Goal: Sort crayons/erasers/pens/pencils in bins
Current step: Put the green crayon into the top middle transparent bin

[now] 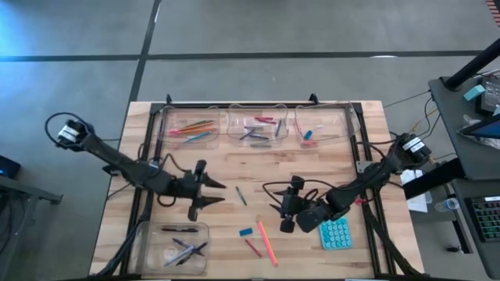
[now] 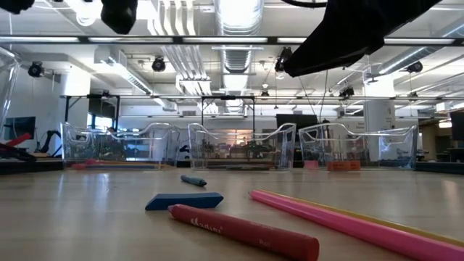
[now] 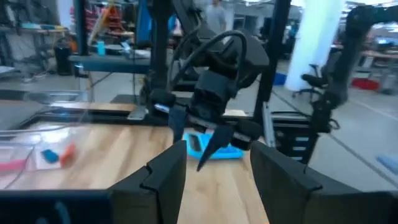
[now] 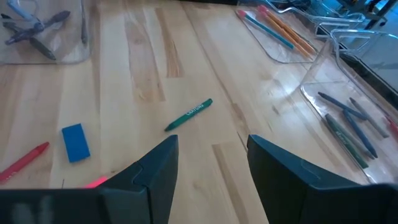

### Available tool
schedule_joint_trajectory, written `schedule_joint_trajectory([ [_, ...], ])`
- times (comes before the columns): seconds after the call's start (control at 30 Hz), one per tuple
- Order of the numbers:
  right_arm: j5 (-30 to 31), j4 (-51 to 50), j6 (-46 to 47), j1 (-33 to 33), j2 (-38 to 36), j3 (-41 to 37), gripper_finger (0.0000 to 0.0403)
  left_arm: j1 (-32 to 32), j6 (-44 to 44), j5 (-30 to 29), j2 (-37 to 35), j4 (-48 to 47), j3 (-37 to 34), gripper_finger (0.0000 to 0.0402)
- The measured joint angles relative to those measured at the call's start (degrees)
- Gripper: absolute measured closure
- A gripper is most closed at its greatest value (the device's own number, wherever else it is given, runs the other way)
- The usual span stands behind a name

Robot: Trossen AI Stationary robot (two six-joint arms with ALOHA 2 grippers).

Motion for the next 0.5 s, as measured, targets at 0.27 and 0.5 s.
schedule_joint_trajectory([
  [0.27, 0.0, 3.4, -0.2, -0.5, 3.6, -0.4, 0.0220, -0.3, 1.7, -2.6, 0.0, -0.7, -0.5, 0.0238],
  [0.5, -6.5, 8.0, -0.8, -3.5, 4.2, 0.7, 0.0220, -0.3, 1.9, -2.6, -0.2, -0.8, -0.4, 0.0238],
])
